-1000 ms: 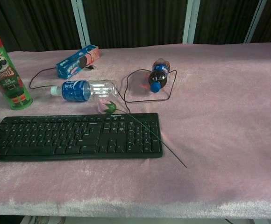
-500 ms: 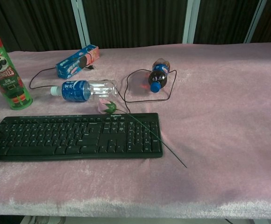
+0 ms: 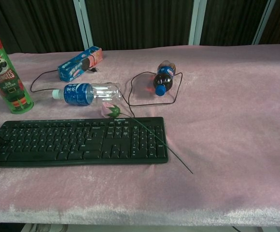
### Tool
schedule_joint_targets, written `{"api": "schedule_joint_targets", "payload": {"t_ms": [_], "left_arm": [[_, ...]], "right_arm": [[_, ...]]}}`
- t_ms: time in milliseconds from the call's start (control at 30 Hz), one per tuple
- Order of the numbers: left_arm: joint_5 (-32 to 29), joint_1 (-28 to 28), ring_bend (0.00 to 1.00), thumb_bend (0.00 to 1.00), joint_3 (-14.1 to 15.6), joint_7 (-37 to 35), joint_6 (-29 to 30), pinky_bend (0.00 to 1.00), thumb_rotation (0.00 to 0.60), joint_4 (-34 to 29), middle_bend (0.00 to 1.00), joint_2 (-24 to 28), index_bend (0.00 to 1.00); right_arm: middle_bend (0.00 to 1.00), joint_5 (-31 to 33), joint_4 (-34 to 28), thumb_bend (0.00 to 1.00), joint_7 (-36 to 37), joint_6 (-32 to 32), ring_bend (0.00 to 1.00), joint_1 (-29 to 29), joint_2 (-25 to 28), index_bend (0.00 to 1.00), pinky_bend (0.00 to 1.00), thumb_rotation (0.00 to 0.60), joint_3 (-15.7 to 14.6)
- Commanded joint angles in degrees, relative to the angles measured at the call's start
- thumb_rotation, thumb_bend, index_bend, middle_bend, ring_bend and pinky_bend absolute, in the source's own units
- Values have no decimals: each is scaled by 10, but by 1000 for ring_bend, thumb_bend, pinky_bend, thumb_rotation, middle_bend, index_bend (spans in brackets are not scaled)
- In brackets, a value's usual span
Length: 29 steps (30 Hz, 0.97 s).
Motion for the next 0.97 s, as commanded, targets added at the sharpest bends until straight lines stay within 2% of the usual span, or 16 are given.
{"api": "schedule_joint_targets", "payload": {"t_ms": [33,167,233,267,333,367,400,433,467,500,533,600,633,967], "left_arm": [[21,6,1000,802,2,-6,22,1000,600,-15,1000,9,203],[84,26,1000,735,11,-37,79,1000,600,-45,1000,33,181],[139,48,999,681,22,-62,135,1000,600,-62,985,55,139],[162,58,965,641,29,-74,158,997,600,-66,894,64,95],[215,84,715,568,45,-107,215,873,600,-69,530,84,26],[246,99,448,534,53,-128,250,690,600,-63,267,91,4],[278,115,207,510,60,-152,290,454,600,-48,90,94,0],[312,131,97,500,66,-180,334,298,595,-26,28,90,0],[357,153,10,486,72,-220,397,126,577,17,0,75,0],[399,175,0,477,79,-267,461,33,558,77,0,50,0],[412,189,0,467,83,-300,492,4,549,126,0,28,0],[408,206,0,426,94,-319,493,0,555,190,0,9,0],[413,206,0,414,95,-320,494,0,560,198,0,8,0],[401,204,0,399,88,-326,469,0,566,189,0,15,0]], "right_arm": [[0,0,0,361,1,1,0,0,1,0,10,600,0],[0,-1,0,361,3,2,0,-1,2,0,10,600,0],[0,-1,-1,361,5,4,0,-1,3,0,10,600,0],[0,-1,-1,361,6,5,0,-2,4,0,10,600,0],[0,-2,0,361,8,8,0,-2,4,0,11,600,0],[0,-2,0,361,9,9,0,-3,5,0,10,600,0],[0,-2,0,361,10,10,0,-4,5,0,10,600,0],[0,-2,0,361,11,11,0,-4,5,0,10,600,0],[0,-3,1,361,11,12,0,-5,5,0,10,600,0],[0,-4,2,361,10,13,0,-6,5,0,10,600,-1],[0,-4,2,361,10,13,0,-6,4,0,11,600,-1],[0,-6,4,361,5,12,0,-6,1,0,17,600,-2],[0,-7,5,361,2,11,0,-6,0,0,22,600,-2],[0,-16,7,361,-2,10,0,-6,-1,0,32,600,-8]]}}
